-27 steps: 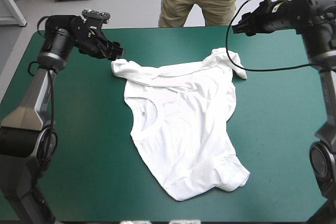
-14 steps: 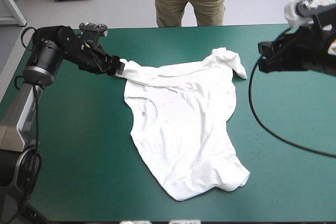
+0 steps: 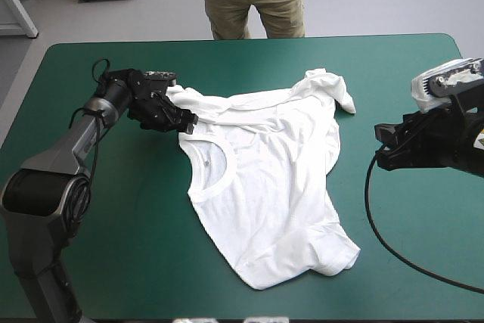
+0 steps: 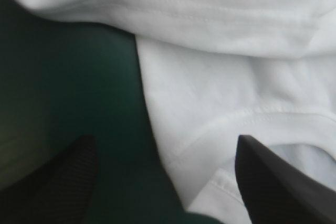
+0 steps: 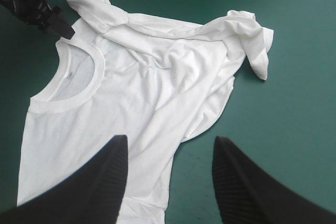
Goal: Fold the cloth
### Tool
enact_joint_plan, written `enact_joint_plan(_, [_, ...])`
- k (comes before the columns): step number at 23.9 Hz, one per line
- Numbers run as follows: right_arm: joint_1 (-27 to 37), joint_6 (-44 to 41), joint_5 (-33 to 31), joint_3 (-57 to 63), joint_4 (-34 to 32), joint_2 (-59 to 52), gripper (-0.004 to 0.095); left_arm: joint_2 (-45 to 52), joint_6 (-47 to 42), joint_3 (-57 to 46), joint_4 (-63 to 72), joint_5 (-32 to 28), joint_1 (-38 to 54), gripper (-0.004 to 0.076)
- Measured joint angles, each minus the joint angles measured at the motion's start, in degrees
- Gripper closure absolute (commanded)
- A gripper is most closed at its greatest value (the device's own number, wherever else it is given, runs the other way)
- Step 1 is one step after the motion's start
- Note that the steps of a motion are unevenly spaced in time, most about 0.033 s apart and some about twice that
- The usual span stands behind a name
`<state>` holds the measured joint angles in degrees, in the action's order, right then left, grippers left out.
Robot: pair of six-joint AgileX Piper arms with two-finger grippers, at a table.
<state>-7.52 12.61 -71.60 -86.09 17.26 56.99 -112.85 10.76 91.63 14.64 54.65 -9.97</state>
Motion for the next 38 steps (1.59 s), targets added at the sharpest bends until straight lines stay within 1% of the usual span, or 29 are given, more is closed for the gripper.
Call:
enact_joint_plan(4, [0.0, 0.0, 0.0, 0.6, 0.0, 0.0, 0.0446, -2.7, 1.0, 0.3, -0.6, -1.2, -2.0, 0.0203])
enact_joint_plan(6, [0.0, 0.0, 0.0, 0.6, 0.0, 0.0, 0.0446, -3.2, 1.2, 0.6, -2.0, -1.5, -2.9, 0.0249])
enact_joint_plan(7, [0.0, 0.0, 0.0, 0.6, 0.0, 0.0, 0.045, -3.5, 1.2, 0.8, -2.5, -1.6, -3.2, 0.0385])
enact_joint_plan(8, [0.0, 0.0, 0.0, 0.6, 0.0, 0.0, 0.0469, -3.8, 1.2, 1.0, -3.6, -1.6, -3.4, 0.0548])
enact_joint_plan(9, [0.0, 0.0, 0.0, 0.6, 0.0, 0.0, 0.0486, -3.9, 1.2, 1.1, -4.5, -1.8, -3.4, 0.068])
enact_joint_plan(10, [0.0, 0.0, 0.0, 0.6, 0.0, 0.0, 0.0515, -4.0, 1.2, 1.1, -5.2, -1.9, -3.3, 0.0724])
enact_joint_plan(12, [0.0, 0.0, 0.0, 0.6, -0.3, 0.0, 0.0534, -4.3, 1.9, 1.2, -4.4, -2.4, -3.2, 0.0733])
enact_joint_plan(14, [0.0, 0.0, 0.0, 1.3, -1.1, 0.0, 0.0528, -4.4, 2.3, 1.2, -3.7, -2.4, -3.3, 0.0733])
enact_joint_plan(16, [0.0, 0.0, 0.0, 6.1, -1.6, 0.0, 0.0519, -4.4, 2.4, 1.6, -3.6, -2.3, -3.3, 0.0733])
enact_joint_plan(18, [-0.3, 0.2, 0.0, 13.7, -0.3, 0.0, 0.0458, -4.4, 2.6, 1.7, -3.6, -2.0, -3.3, 0.0733])
enact_joint_plan(20, [-3.0, 0.6, 0.1, 22.4, 0.3, 0.0, 0.0445, -4.4, 2.6, 1.8, -3.7, -1.8, -3.3, 0.0733])
enact_joint_plan(23, [-8.1, 0.5, 0.3, 33.8, -1.6, 0.1, 0.037, -4.4, 2.6, 1.8, -3.9, -1.6, -3.3, 0.0733])
enact_joint_plan(25, [-11.0, 0.5, 2.4, 38.5, -2.9, 0.1, 0.0317, -4.4, 2.7, 1.8, -3.9, -1.6, -3.3, 0.0733])
enact_joint_plan(27, [-13.3, 1.1, 4.7, 40.9, -3.7, 0.6, 0.0267, -4.4, 2.7, 1.8, -3.9, -1.5, -3.3, 0.0733])
enact_joint_plan(29, [-15.4, 1.4, 7.1, 42.4, -4.8, 1.7, 0.0249, -4.4, 2.7, 1.8, -3.9, -1.5, -3.3, 0.0733])
enact_joint_plan(32, [-17.5, 1.6, 9.9, 42.8, -6.9, 4.1, 0.0248, -4.4, 2.7, 1.8, -4.2, -1.4, -3.3, 0.0733])
enact_joint_plan(35, [-18.3, 1.6, 13.0, 42.9, -8.2, 7.2, 0.0248, -4.5, 2.7, 2.0, -4.4, -1.2, -3.4, 0.0733])
enact_joint_plan(38, [-18.5, 1.1, 14.4, 42.9, -8.5, 11.1, 0.0253, -4.5, 2.7, 2.0, -4.5, -1.2, -3.4, 0.0733])
